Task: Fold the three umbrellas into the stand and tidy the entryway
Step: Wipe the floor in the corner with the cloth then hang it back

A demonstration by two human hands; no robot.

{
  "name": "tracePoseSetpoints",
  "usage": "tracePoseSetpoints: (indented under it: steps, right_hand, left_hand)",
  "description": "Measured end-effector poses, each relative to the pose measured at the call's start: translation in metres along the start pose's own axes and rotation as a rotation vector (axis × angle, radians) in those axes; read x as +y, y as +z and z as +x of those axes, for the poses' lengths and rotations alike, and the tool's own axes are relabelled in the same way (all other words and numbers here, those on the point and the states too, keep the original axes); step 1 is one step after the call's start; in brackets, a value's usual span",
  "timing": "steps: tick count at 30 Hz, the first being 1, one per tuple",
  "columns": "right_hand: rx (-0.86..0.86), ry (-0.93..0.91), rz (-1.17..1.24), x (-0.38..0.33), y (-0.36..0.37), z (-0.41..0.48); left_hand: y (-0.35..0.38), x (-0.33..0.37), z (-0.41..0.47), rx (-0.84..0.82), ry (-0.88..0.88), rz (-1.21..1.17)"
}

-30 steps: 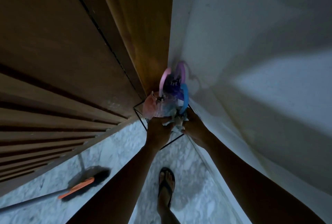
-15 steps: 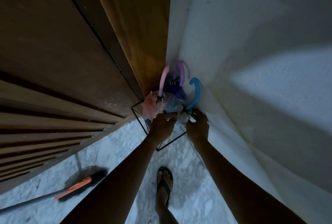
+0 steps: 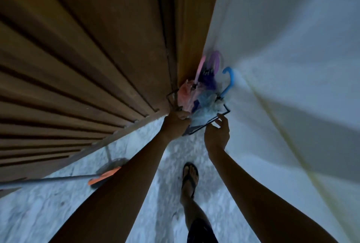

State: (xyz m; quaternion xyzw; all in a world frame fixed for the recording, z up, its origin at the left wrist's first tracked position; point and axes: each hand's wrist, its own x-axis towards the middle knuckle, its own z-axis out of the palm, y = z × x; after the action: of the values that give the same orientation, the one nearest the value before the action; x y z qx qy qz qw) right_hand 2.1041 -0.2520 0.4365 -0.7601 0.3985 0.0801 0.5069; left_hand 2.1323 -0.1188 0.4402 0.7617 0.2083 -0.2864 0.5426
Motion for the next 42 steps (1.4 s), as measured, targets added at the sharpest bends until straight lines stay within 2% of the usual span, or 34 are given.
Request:
tracePoseSetpoints:
  steps: [8,11,16,19,25,32,37,42]
  right_hand:
    - [-0.267,-0.192,-0.136,-0.004,0.013,-0.154]
    - [-0.309,-0.300,-0.148,0.001,0.023,-0.224]
    - [-0.478,-0.427,-0.054,-0.007,0.029,-0.374]
    - [-0.648,-0.506,0.015,-0.026,0.041,-0.462]
    - [-0.665,-0.677,0.139,-0.073,0.060,-0.597]
    - [-0.743,-0.853,0.213,-0.141,0.063,-0.681]
    - [-0.825,-0.912,0.313,-0.187,0.094,-0.710]
    - [-0.913,-0.958,0.318,-0.226,0.144,-0.753]
  left_hand:
    - [-0.095,-0.079,-0.151,0.157,-0.027,-0.100]
    - [-0.137,-0.106,-0.229,0.255,0.030,-0.183]
    - [-0.227,-0.142,-0.375,0.362,0.110,-0.187]
    - [-0.288,-0.152,-0.456,0.456,0.206,-0.199]
    - [-0.382,-0.135,-0.585,0.594,0.356,-0.128]
    - [-0.441,-0.103,-0.642,0.832,0.447,0.093]
    - [-0.486,-0.087,-0.649,0.981,0.442,0.188]
    - [-0.561,-0.091,-0.669,1.122,0.415,0.277]
